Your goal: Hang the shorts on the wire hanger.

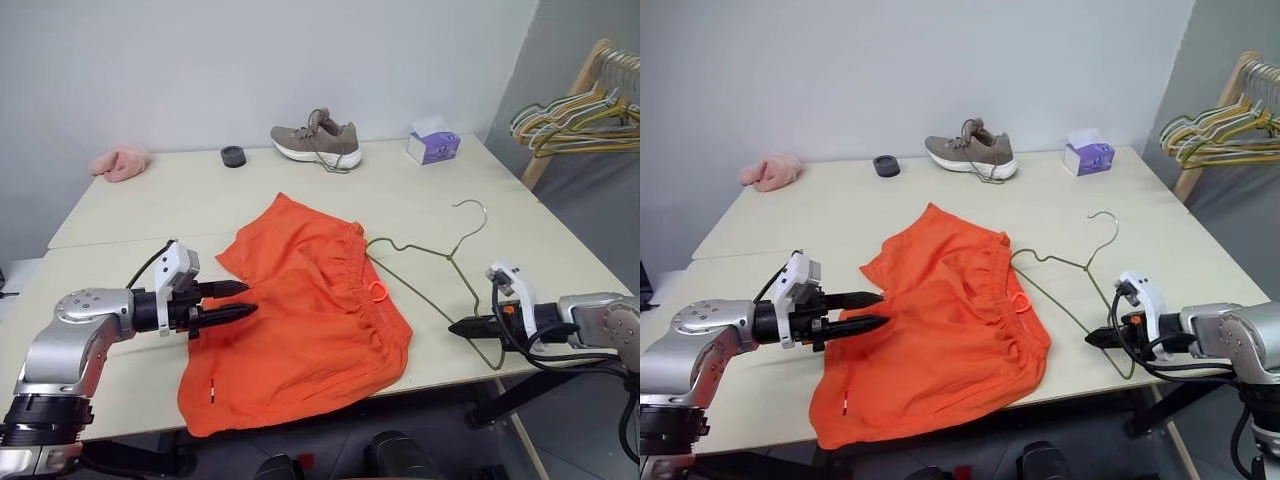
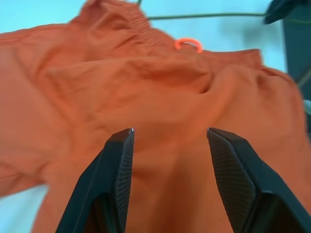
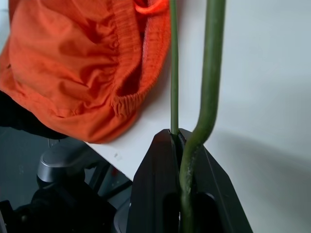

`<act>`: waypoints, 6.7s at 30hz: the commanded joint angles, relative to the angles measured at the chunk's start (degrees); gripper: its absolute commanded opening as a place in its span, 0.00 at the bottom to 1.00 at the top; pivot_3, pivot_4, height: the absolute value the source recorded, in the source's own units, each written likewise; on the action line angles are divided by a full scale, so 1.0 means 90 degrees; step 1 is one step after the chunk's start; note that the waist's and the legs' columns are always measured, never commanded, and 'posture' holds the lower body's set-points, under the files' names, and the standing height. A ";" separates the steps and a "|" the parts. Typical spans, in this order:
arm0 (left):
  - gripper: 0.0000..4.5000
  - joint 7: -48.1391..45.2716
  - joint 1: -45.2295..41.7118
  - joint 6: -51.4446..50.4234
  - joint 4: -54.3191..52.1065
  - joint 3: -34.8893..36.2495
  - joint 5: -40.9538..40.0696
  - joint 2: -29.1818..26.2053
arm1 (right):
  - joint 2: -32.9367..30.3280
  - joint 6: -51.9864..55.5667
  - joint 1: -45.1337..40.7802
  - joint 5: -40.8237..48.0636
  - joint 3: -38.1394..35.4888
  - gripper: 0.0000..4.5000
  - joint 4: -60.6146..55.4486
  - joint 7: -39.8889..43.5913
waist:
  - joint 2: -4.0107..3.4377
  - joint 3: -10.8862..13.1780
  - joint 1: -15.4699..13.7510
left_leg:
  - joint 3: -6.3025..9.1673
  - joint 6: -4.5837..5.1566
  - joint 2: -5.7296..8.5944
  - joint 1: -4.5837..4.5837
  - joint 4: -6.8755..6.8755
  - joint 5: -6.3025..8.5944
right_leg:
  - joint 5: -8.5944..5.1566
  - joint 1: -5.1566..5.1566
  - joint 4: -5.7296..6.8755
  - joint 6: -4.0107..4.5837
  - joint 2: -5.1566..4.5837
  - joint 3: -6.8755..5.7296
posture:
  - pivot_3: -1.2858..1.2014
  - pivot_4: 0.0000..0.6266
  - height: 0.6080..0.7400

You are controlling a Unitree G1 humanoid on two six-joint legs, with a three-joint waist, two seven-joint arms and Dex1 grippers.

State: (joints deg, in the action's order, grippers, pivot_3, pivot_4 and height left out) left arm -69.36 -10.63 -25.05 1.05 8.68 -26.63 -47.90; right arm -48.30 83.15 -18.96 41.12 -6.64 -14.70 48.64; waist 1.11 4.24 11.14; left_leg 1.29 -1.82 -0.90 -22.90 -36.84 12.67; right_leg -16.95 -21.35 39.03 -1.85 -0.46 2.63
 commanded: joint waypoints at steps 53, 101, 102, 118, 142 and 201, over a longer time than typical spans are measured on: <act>0.64 0.1243 -0.1392 0.0215 0.0836 0.0377 0.0000 0.0622 | 0.1415 -0.2023 -0.1795 -0.1180 0.1522 0.00 0.0335 -0.0920 | 0.0007 -0.0009 -0.0007 | 0.0005 0.0000 0.0001 -0.0006 -0.0002 0.0000 | 0.0003 -0.0004 0.0003 -0.0004 -0.0001 -0.0005 | 0.44 0.01 1.00; 0.74 -0.1449 -0.3165 0.2245 0.1893 -0.1690 0.1697 0.0222 | 0.0882 -0.4944 -0.2134 -0.4357 0.3696 0.00 -0.1003 0.0495 | 0.0008 -0.0012 0.0039 | 0.0006 0.0000 0.0003 -0.0007 -0.0008 0.0000 | 0.0003 -0.0007 0.0009 -0.0004 -0.0005 -0.0012 | 0.43 0.00 1.00; 0.65 -0.1450 -0.3160 0.2236 0.1878 -0.1688 0.1697 0.0229 | 0.0897 -0.4941 -0.2129 -0.4367 0.3703 0.00 -0.1011 0.0500 | 0.0008 -0.0012 0.0039 | 0.0006 0.0000 0.0003 -0.0007 -0.0009 0.0000 | 0.0003 -0.0007 0.0009 -0.0004 -0.0005 -0.0011 | 0.43 0.00 1.00; 0.00 -0.1406 -0.2886 0.2060 0.1741 -0.1581 0.1669 0.0231 | 0.0588 -0.5910 -0.1728 -0.4878 0.3681 0.24 -0.0573 0.0757 | 0.0007 -0.0012 0.0030 | 0.0007 0.0000 0.0004 -0.0006 -0.0010 0.0000 | 0.0004 -0.0006 0.0011 -0.0003 -0.0005 -0.0011 | 0.44 0.01 1.00; 0.00 -0.0731 -0.2682 0.0634 0.1453 -0.0797 0.0852 0.0192 | 0.3303 -0.3600 -0.0337 -0.3731 0.2369 1.00 -0.0223 -0.1432 | 0.0016 -0.0017 0.0046 | 0.0018 -0.0001 0.0010 -0.0001 -0.0014 -0.0001 | 0.0003 -0.0007 0.0048 -0.0004 -0.0008 -0.0009 | 0.44 0.03 1.00; 0.00 -0.1917 -0.2076 0.0578 0.1583 -0.1300 0.0779 -0.1355 | 0.1042 -0.2768 -0.0378 -0.1390 0.1132 0.00 -0.0729 -0.0845 | 0.0018 -0.0018 0.0006 | 0.0006 -0.0001 0.0003 0.0000 -0.0007 -0.0001 | 0.0000 -0.0011 0.0041 0.0001 -0.0001 -0.0008 | 0.44 0.01 1.00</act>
State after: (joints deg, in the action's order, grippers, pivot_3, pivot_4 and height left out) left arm -88.15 -28.86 -18.85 12.56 -4.83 -21.60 -58.24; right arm -36.44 57.95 -22.92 29.51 6.11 -20.89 41.65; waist 1.27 4.08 11.19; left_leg 1.35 -1.83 -0.88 -22.90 -36.90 12.67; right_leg -16.96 -21.46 39.39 -1.85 -0.47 2.56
